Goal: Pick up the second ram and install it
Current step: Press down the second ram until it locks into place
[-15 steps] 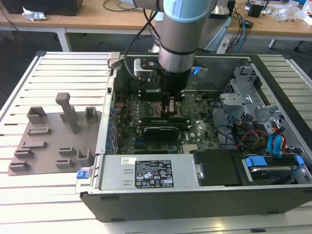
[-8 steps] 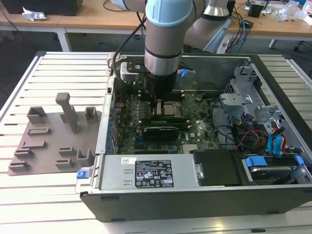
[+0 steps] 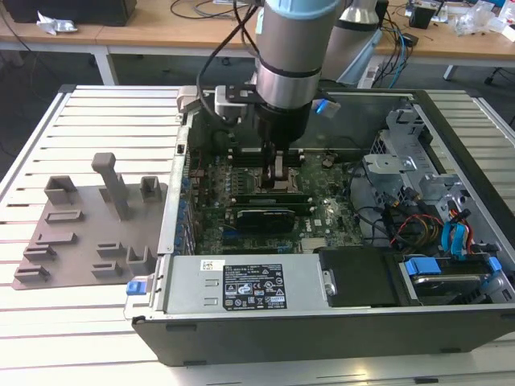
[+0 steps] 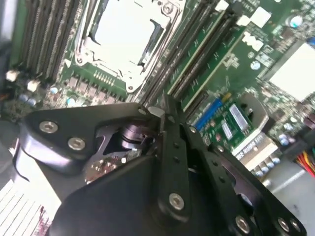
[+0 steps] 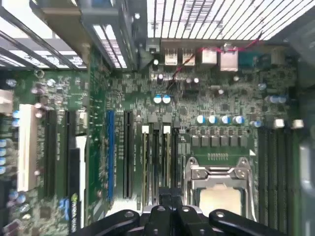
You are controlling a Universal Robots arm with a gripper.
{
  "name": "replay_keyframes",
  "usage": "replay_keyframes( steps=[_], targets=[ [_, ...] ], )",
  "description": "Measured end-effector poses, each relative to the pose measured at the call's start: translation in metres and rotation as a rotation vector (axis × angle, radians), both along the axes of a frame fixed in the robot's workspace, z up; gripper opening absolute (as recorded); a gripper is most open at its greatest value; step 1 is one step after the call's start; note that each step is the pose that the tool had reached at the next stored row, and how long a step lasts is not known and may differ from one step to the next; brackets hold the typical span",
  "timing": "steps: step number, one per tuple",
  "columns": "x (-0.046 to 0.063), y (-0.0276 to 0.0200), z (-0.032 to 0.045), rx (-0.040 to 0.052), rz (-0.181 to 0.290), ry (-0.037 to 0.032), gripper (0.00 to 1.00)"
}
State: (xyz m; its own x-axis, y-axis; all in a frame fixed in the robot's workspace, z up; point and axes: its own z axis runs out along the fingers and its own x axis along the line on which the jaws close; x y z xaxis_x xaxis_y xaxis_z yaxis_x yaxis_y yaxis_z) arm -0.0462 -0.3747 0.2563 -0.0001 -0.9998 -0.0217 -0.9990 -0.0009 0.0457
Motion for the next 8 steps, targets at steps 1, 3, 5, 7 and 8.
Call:
replay_keyframes(
  steps=[1,3,5,7,8],
  targets=[
    [0.0,0.0,0.0083,0.0,0.0,0.0,0.1],
    [0.0,0.0,0.0334,-0.0001,0.0,0.0001,0.1],
    [0.0,0.0,0.0532,-0.0001,0.0,0.0,0.1],
    [0.0,0.0,0.0714,0.0,0.0,0.0,0.1],
    [0.0,0.0,0.0767,0.0,0.0,0.0,0.1]
  ],
)
